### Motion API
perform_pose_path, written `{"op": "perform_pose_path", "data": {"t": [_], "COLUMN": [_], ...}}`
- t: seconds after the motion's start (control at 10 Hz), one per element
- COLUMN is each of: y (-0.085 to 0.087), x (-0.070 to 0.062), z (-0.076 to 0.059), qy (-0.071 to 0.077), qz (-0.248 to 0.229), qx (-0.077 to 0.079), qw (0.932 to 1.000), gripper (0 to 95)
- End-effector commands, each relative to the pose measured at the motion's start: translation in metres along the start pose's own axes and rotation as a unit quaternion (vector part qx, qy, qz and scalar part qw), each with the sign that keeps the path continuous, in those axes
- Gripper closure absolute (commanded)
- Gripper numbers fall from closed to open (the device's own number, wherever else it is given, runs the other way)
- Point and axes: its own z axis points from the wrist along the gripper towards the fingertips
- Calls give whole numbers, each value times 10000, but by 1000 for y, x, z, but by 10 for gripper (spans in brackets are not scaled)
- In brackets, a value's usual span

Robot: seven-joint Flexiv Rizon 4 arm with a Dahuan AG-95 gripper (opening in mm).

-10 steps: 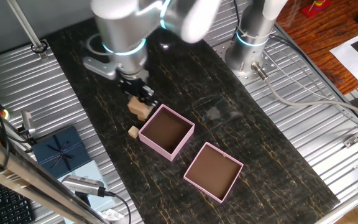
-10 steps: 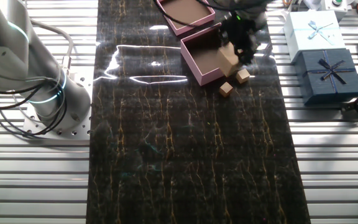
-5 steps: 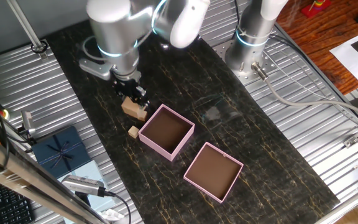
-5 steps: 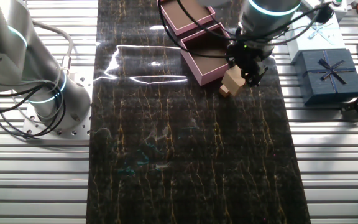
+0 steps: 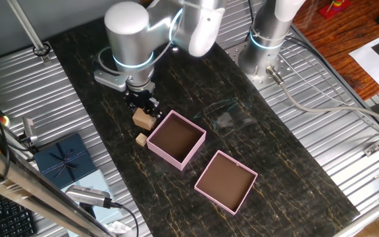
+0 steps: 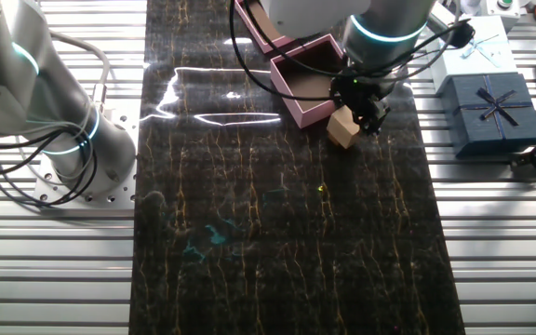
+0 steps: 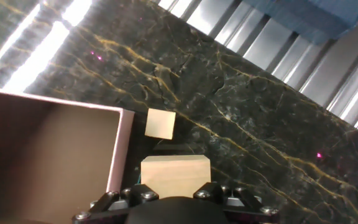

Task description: Take everything out of the gift box

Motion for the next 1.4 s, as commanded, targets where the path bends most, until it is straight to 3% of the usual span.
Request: {"op": "perform_pose_path", "data": {"t": [0.1,0.2,0.5,0.6,0.7,0.8,0.9,1.1,1.4], "y": [0,0,-2,1,8,17,30,60,115], "x": [0,0,2,-1,-8,-16,-28,-46,-74], "z": [0,-2,-38,-54,-67,-78,-88,-99,-102], "qy": [20,34,145,207,289,404,529,559,563], "qz": [-42,-32,-76,46,263,512,743,1207,1936], "qx": [6,-10,-142,-171,-154,-151,-126,-139,-124], "qw": [10000,10000,9998,9996,9991,9978,9958,9910,9794], "gripper": [190,190,190,380,380,570,950,950,950]}}
